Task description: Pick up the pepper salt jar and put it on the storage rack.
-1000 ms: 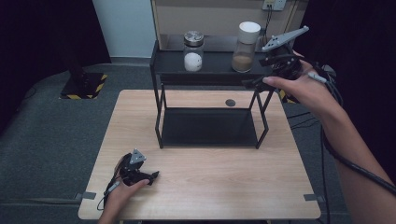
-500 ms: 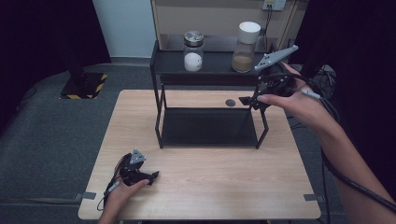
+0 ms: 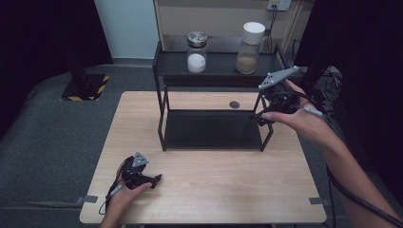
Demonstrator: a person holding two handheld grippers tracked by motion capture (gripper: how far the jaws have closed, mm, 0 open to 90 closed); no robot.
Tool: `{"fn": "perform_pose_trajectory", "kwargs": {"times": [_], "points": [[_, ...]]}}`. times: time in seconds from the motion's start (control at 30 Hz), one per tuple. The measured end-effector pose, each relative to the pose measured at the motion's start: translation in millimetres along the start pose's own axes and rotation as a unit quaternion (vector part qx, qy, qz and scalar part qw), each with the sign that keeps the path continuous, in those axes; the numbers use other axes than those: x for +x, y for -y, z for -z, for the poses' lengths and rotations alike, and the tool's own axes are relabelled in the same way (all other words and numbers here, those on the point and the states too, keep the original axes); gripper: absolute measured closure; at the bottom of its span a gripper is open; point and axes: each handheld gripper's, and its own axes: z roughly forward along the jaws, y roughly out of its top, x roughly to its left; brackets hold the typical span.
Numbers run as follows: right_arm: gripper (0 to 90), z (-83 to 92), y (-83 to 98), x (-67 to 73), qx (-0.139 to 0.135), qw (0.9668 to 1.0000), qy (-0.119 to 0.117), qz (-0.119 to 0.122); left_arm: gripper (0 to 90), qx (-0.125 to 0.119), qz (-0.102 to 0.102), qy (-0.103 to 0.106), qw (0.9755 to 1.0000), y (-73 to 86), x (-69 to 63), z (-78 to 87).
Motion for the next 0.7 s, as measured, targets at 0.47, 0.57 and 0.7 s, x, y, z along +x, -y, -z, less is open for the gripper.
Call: {"fn": "perform_pose_trajectory", "kwargs": {"times": [0.47,0.57,0.7], "points": [[4.7,-32.6,32.0,10.4,0.019,0.9994,-0.023,-0.016,0.2,0.000,0.000,0.000,1.0000,0.1,-0.1,0.0],[4.9,-40.4,40.0,12.8,0.020,0.9993,-0.025,-0.017,0.2,0.000,0.000,0.000,1.0000,0.1,-0.1,0.0],[4.9,-48.2,50.0,13.6,0.022,0.9991,-0.028,-0.024,0.2,0.000,0.001,0.000,1.0000,0.1,-0.2,0.0]]}}
